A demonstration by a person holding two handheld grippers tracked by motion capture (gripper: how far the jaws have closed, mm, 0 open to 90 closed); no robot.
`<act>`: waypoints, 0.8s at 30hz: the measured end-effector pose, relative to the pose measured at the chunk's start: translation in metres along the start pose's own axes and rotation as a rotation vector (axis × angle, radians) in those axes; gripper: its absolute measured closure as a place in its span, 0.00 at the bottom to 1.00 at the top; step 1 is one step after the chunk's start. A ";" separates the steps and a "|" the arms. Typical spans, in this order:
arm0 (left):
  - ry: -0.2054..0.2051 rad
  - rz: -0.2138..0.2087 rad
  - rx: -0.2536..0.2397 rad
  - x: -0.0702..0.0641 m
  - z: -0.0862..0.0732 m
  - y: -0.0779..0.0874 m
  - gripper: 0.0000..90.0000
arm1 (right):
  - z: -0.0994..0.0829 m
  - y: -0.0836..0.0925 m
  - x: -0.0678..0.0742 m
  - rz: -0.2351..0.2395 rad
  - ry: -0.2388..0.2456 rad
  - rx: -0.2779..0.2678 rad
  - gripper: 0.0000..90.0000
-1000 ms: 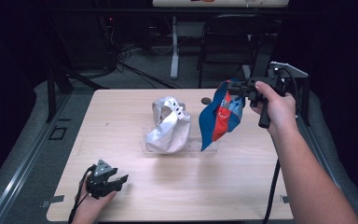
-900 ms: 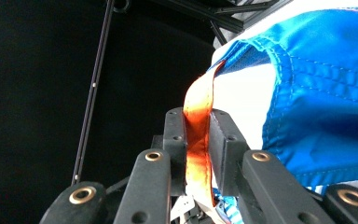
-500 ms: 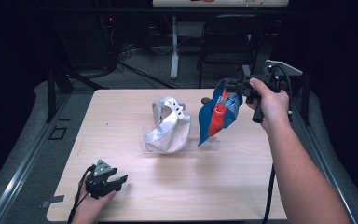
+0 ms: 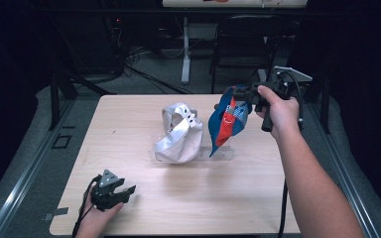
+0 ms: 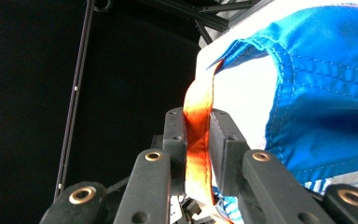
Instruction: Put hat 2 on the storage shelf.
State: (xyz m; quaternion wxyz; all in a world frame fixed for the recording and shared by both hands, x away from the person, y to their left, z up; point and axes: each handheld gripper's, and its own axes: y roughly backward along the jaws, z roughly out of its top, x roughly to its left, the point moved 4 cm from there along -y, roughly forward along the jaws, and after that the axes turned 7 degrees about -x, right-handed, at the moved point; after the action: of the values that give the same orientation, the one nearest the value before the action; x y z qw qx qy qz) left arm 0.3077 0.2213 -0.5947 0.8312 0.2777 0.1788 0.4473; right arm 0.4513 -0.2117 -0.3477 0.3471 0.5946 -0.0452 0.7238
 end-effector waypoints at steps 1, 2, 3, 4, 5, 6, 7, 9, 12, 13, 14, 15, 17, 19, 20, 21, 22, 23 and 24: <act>0.000 0.001 -0.001 0.000 0.000 0.000 0.52 | -0.001 -0.001 -0.001 -0.002 0.006 0.001 0.87; -0.003 0.000 0.000 0.000 0.000 0.000 0.52 | -0.002 -0.003 -0.001 -0.009 0.005 -0.001 0.87; -0.003 0.000 0.000 0.000 0.000 0.000 0.52 | -0.002 -0.003 -0.001 -0.009 0.005 -0.001 0.87; -0.006 0.000 -0.001 0.000 0.000 0.000 0.52 | -0.004 -0.004 -0.002 -0.008 0.016 0.013 0.87; -0.006 0.000 -0.001 0.000 0.000 0.000 0.52 | -0.004 -0.004 -0.002 -0.008 0.016 0.013 0.87; -0.005 0.000 0.000 0.000 0.000 0.000 0.52 | -0.006 -0.006 -0.004 -0.019 0.022 0.022 0.87; -0.005 0.000 0.000 0.000 0.000 0.000 0.52 | -0.007 -0.007 -0.006 -0.031 0.026 0.030 0.87; -0.004 0.001 0.000 0.000 0.000 0.000 0.52 | -0.009 -0.010 -0.009 -0.040 0.028 0.035 0.87; 0.000 0.009 -0.013 0.000 0.000 -0.001 0.52 | -0.010 -0.013 -0.012 -0.041 0.016 0.032 0.87; 0.000 0.009 -0.013 0.000 0.000 -0.001 0.52 | -0.010 -0.013 -0.012 -0.041 0.016 0.032 0.87; -0.002 0.008 -0.011 0.000 0.000 -0.001 0.52 | -0.011 -0.013 -0.014 -0.045 0.027 0.037 0.87; -0.004 0.007 -0.010 0.000 0.000 -0.001 0.52 | -0.012 -0.013 -0.014 -0.042 0.023 0.041 0.87; -0.004 0.007 -0.010 0.000 0.000 -0.001 0.52 | -0.012 -0.014 -0.015 -0.041 0.023 0.038 0.87; -0.004 0.009 -0.014 0.000 0.000 -0.001 0.52 | -0.014 -0.014 -0.016 -0.043 0.021 0.045 0.87; -0.004 0.009 -0.014 0.000 0.000 -0.001 0.52 | -0.014 -0.015 -0.017 -0.043 0.022 0.046 0.87; -0.007 0.010 -0.014 0.000 0.000 -0.001 0.52 | -0.015 -0.015 -0.017 -0.044 0.024 0.045 0.87; -0.006 0.011 -0.016 0.000 0.000 -0.001 0.52 | -0.015 -0.015 -0.017 -0.044 0.024 0.045 0.87; -0.006 0.010 -0.018 0.000 0.000 -0.001 0.52 | -0.015 -0.015 -0.017 -0.045 0.024 0.049 0.87; -0.006 0.011 -0.018 0.000 0.000 -0.001 0.52 | -0.015 -0.015 -0.016 -0.045 0.026 0.050 0.86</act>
State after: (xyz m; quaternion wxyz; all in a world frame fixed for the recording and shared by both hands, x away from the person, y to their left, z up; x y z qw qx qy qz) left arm 0.3083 0.2207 -0.5951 0.8317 0.2726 0.1710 0.4524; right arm 0.4479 -0.2005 -0.3720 0.3487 0.5947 -0.0092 0.7243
